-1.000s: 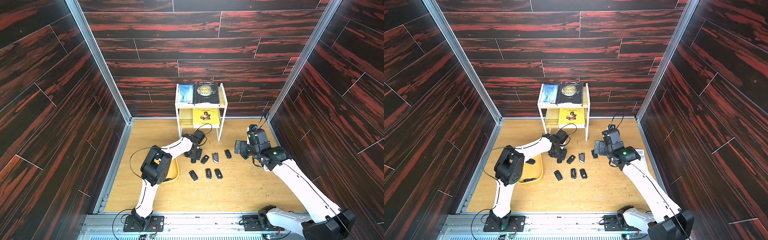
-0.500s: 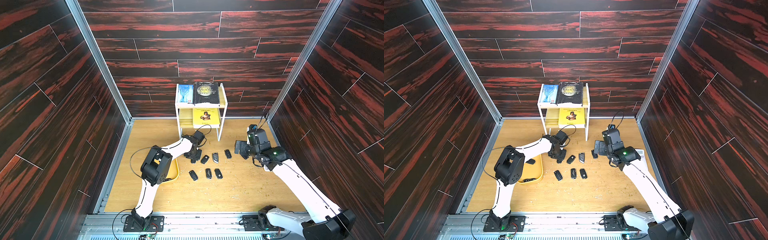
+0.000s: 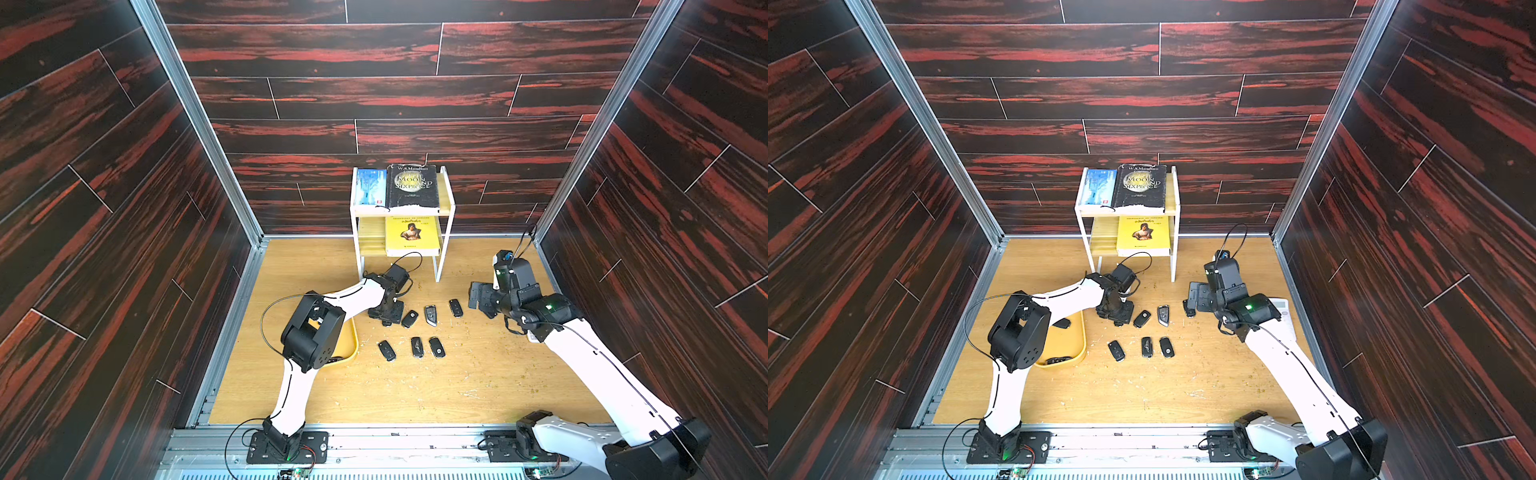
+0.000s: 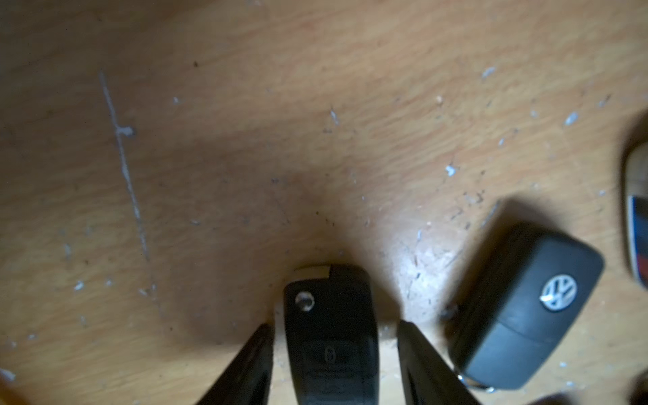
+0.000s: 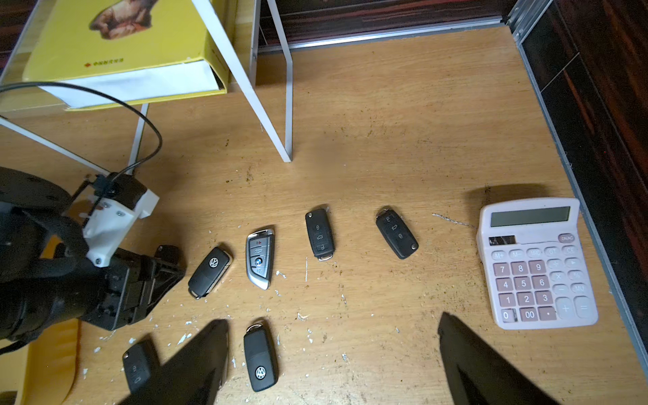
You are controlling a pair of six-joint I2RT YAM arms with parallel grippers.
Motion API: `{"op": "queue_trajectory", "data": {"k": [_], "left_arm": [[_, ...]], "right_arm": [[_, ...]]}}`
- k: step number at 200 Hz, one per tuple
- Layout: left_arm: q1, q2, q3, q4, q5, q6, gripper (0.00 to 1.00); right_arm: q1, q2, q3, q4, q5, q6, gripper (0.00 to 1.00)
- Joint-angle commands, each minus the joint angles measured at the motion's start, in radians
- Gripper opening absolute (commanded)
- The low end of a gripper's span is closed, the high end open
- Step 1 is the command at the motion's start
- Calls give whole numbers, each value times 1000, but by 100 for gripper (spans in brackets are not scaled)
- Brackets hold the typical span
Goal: Place the car key into the storage box
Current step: Pick up the car key from the center of the board.
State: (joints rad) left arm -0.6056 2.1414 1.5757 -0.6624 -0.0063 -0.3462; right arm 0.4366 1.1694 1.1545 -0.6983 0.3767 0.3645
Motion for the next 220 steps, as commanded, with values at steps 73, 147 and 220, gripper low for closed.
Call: {"op": "queue_trajectory", "data": {"k": [73, 147, 220], "left_arm": [[-3, -66, -40, -37, -24, 8, 13], [-3, -368, 38, -137, -79, 65, 13], [28, -643, 29, -329, -129, 38, 15]], "right_arm": [[-4, -1, -9, 17, -21, 2, 98], [-4, 9, -17, 40, -42, 7, 97], [-4, 37, -18, 77, -91, 15, 97]]}}
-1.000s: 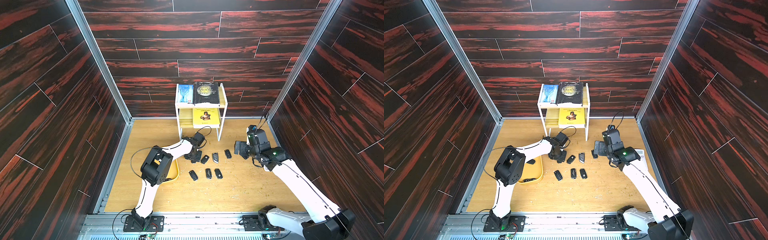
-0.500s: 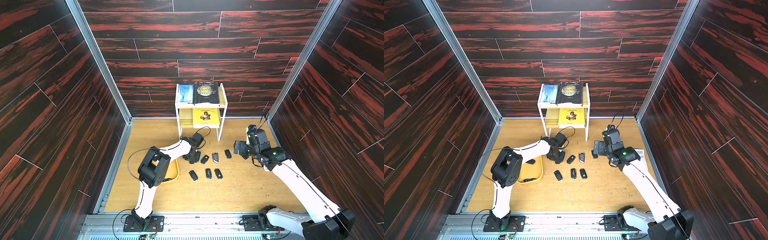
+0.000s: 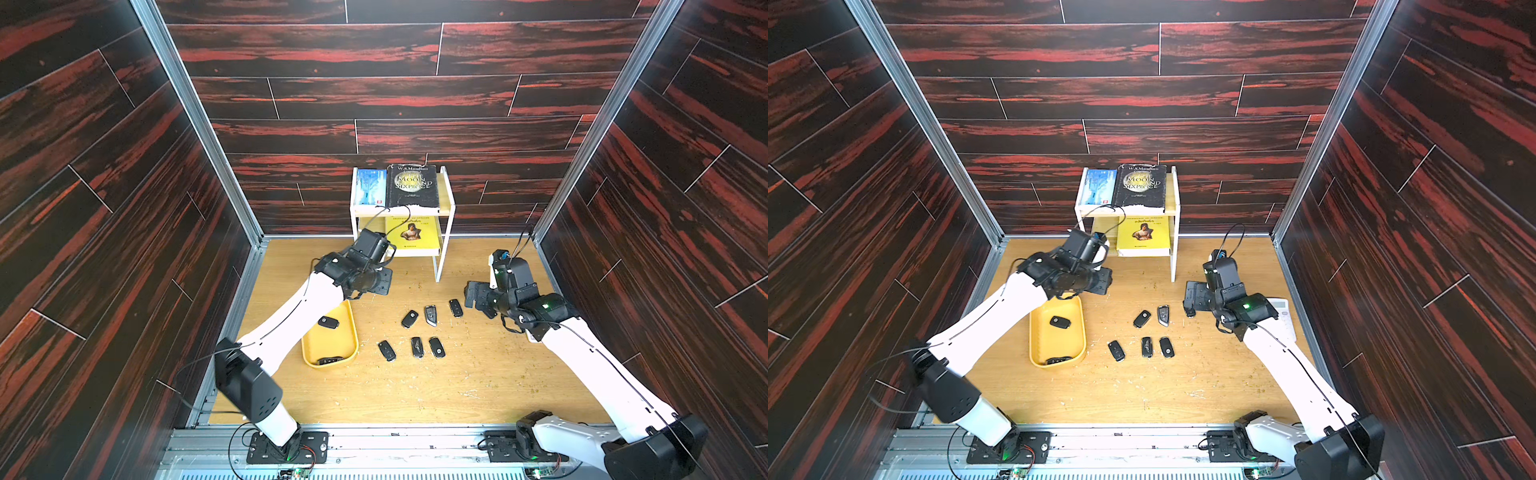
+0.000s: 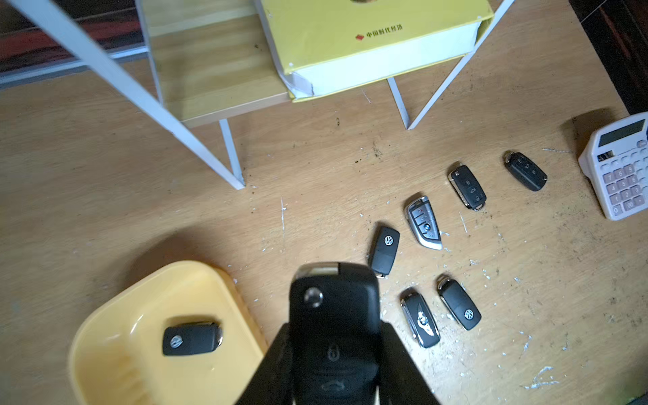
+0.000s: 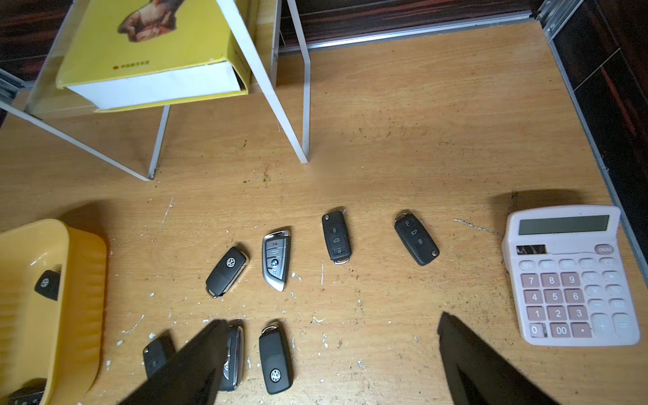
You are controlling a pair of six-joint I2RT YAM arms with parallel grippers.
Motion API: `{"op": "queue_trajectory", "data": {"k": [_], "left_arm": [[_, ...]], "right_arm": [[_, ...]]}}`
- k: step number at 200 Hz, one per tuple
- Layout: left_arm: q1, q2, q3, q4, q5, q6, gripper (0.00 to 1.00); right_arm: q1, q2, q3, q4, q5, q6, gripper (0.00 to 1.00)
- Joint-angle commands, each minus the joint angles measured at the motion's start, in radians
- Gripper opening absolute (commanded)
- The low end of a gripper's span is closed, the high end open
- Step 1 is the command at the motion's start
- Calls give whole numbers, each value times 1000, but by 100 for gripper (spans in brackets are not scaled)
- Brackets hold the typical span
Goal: Place the car key into the storage box
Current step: Pick up the car key from the center of the board, then place the car key in the storage box.
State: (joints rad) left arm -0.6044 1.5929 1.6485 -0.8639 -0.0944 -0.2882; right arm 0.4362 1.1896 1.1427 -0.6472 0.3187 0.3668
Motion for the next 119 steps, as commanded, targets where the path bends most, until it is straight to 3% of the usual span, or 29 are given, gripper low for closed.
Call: {"op": "queue_trajectory", "data": {"k": [1, 21, 54, 119], "left_arm": [[29, -99, -46, -129, -41, -22, 15], [76, -193, -122, -155, -35, -69, 15], [216, -311, -283, -152, 81, -117, 15], [347, -272, -424, -117, 274, -152, 15]], "right_arm": [[-4, 17, -7, 27, -33, 13, 97], [-4, 28, -9, 42, -55, 17, 97], [-4, 39, -37, 90, -141, 25, 97], [-7, 49, -140, 246, -515, 71, 95]]}}
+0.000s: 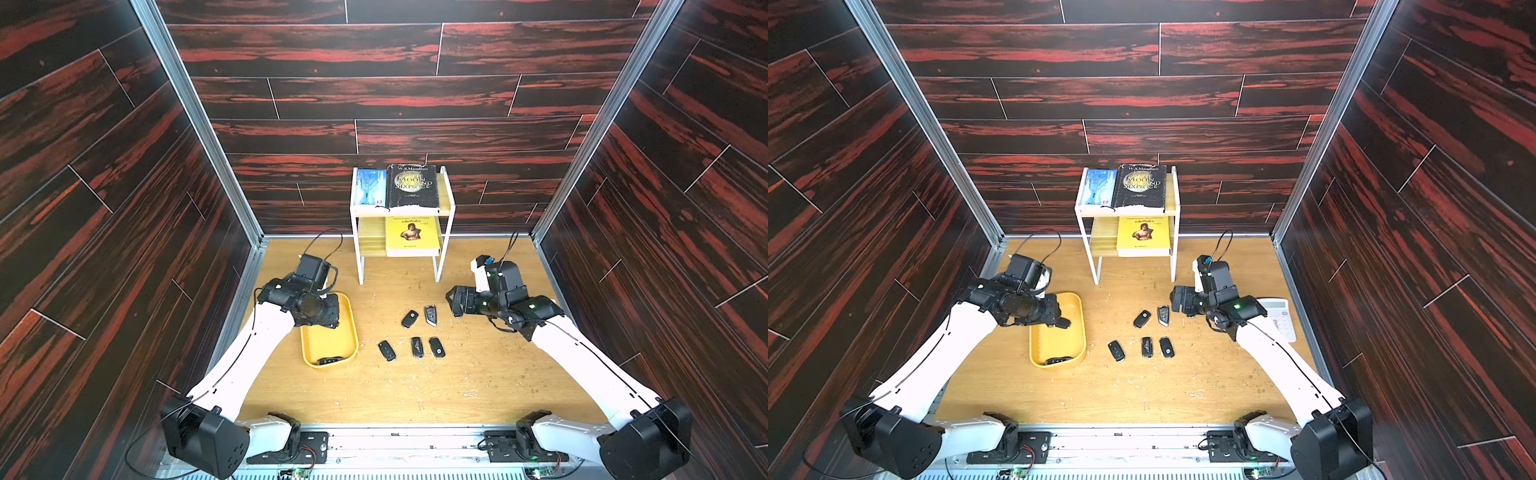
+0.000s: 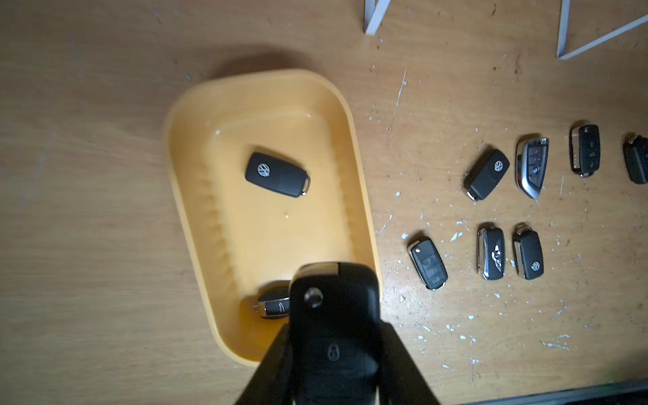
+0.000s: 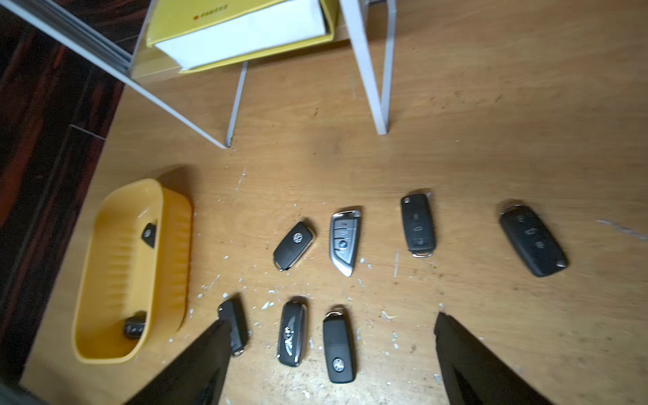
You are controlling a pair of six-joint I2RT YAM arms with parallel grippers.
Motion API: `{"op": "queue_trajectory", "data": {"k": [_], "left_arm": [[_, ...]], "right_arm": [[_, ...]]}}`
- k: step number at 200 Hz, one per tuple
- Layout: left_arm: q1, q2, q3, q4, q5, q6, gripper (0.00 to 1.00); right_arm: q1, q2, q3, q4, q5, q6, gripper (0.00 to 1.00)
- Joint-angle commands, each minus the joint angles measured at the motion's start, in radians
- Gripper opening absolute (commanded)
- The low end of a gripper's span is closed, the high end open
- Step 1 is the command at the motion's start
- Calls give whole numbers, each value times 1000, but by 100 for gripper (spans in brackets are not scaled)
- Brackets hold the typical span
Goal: Place the car key into the storage box
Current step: Place the car key in the storage box.
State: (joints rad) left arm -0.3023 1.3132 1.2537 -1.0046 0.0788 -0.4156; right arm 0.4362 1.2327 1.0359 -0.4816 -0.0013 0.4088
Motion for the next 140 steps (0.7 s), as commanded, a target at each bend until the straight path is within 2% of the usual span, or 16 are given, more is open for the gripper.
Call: {"op": "queue_trajectory", "data": {"k": [1, 39, 78, 106, 140], "left_arm": [[46, 9, -31, 26, 101, -25, 15], [104, 68, -49, 32, 141, -16, 14], [122, 150, -50, 52, 150, -15, 14], [130, 239, -45, 66, 132, -20, 13], [132, 331, -30, 79, 109, -24, 13]], "right_arm": [[-8, 5, -35, 84, -199, 30, 96], [-15, 1, -168, 256, -538, 98, 96], [-8, 21, -282, 470, -774, 180, 96], [51, 48, -286, 547, -807, 191, 90], [148, 122, -244, 576, -761, 201, 83]]}}
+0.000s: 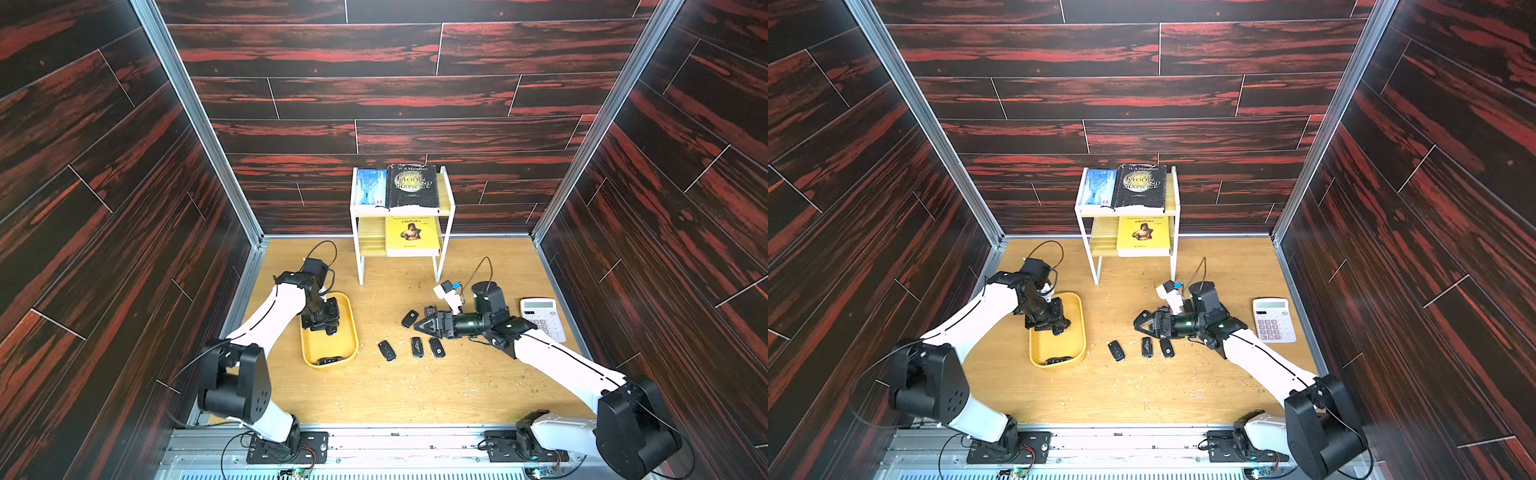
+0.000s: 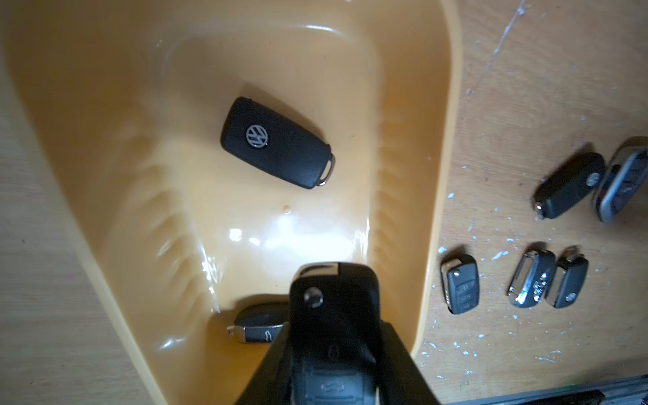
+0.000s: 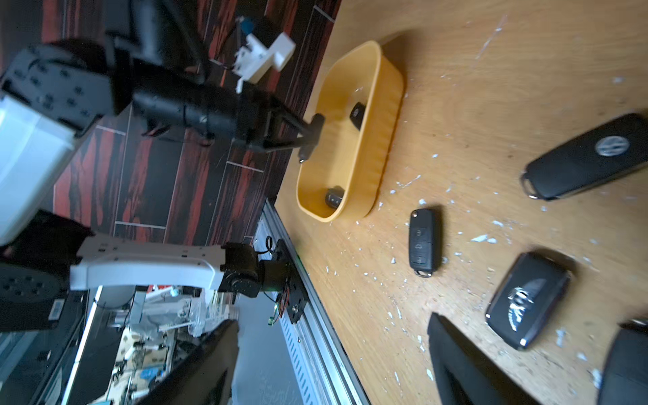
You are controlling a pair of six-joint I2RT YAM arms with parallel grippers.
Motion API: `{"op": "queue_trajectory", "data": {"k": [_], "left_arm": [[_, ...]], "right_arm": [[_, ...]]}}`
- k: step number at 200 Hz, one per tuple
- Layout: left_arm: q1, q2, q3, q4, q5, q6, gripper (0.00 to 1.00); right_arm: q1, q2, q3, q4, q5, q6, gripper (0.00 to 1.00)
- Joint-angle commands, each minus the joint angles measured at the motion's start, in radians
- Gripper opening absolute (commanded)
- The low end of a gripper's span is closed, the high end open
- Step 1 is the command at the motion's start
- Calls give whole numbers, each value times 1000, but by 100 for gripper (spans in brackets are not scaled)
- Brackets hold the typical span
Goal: Place the car key into the storage box
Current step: Place the car key in the storage box.
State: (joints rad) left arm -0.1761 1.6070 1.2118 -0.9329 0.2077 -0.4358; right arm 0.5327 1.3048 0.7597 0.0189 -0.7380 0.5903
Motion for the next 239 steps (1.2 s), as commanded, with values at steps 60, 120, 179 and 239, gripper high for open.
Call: {"op": "queue_trajectory", "data": {"k": [60, 120, 179, 239], "left_arm": [[24, 121, 69, -11, -114, 0, 13], [67, 168, 46, -24, -166, -39, 10], [82, 249, 76, -31, -217, -75, 11], [82, 292, 86, -12, -212, -69, 61]], "right_arm": [[143, 203, 65, 201, 23, 72, 72], [185, 308, 173, 197, 54, 66, 73], [197, 326, 177, 195, 64, 72, 74], [199, 353, 188, 166, 71, 52, 75]]}}
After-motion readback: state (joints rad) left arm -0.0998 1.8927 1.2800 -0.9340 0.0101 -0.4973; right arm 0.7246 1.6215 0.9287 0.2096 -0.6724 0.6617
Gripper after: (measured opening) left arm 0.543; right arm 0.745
